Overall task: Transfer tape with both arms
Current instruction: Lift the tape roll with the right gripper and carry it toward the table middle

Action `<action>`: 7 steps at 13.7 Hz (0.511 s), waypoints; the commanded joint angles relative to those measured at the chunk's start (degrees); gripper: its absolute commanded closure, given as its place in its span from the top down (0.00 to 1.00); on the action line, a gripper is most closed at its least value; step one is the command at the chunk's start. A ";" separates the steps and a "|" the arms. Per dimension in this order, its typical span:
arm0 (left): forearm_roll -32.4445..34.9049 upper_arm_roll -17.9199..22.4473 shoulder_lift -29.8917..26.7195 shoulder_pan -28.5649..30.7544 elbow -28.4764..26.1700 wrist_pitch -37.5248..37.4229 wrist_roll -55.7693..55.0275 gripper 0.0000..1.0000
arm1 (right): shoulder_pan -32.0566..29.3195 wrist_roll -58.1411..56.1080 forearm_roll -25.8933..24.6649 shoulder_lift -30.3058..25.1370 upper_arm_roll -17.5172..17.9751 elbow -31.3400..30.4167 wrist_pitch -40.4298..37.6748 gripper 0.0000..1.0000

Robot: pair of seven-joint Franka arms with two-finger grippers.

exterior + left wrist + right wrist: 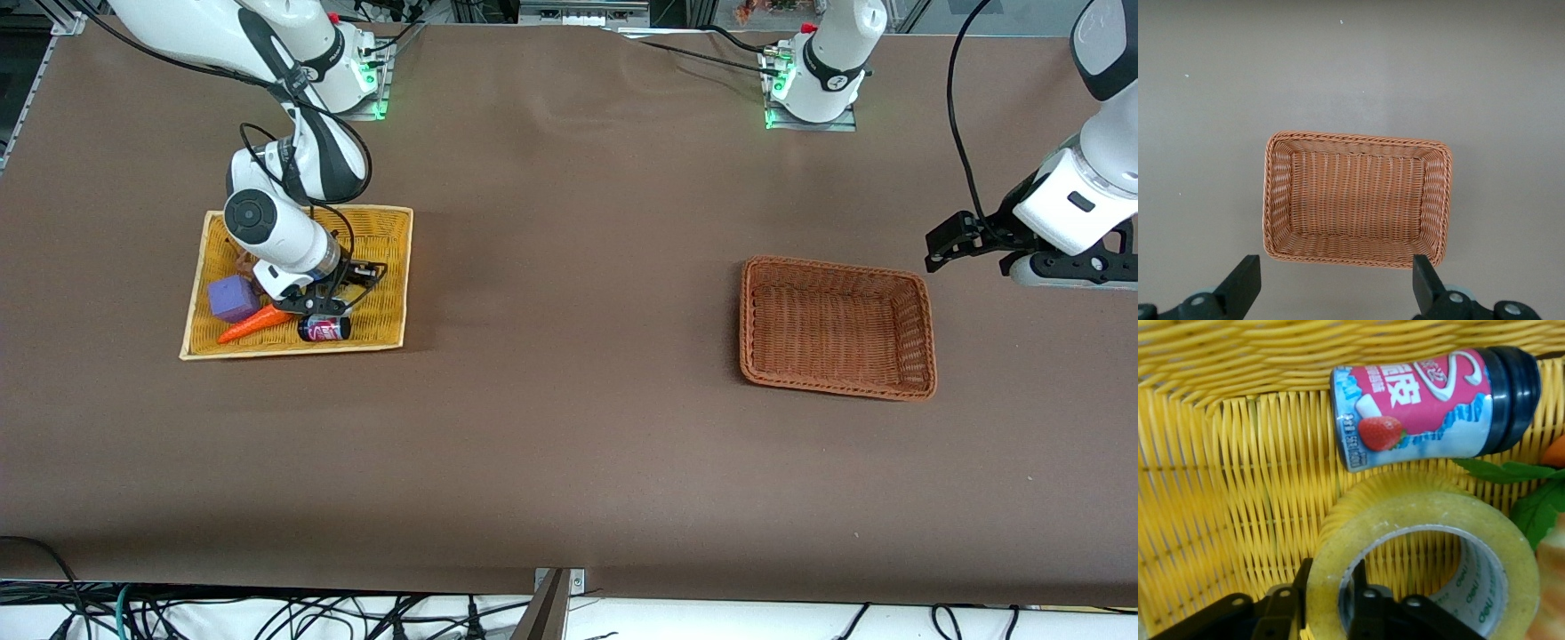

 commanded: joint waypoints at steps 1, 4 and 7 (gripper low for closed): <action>0.73 -0.22 0.71 -0.13 1.02 -1.18 0.53 1.00 | -0.61 -0.91 -0.51 -2.24 0.57 -0.06 -1.83 0.00; 0.73 -0.57 0.71 -0.13 0.93 -1.36 0.26 1.00 | -0.61 -1.70 -0.43 -6.81 0.66 1.77 -7.95 0.00; 0.73 -0.74 0.71 -0.39 0.93 -1.36 -0.43 1.00 | -0.61 0.83 -0.08 -7.79 3.28 10.10 -19.20 0.00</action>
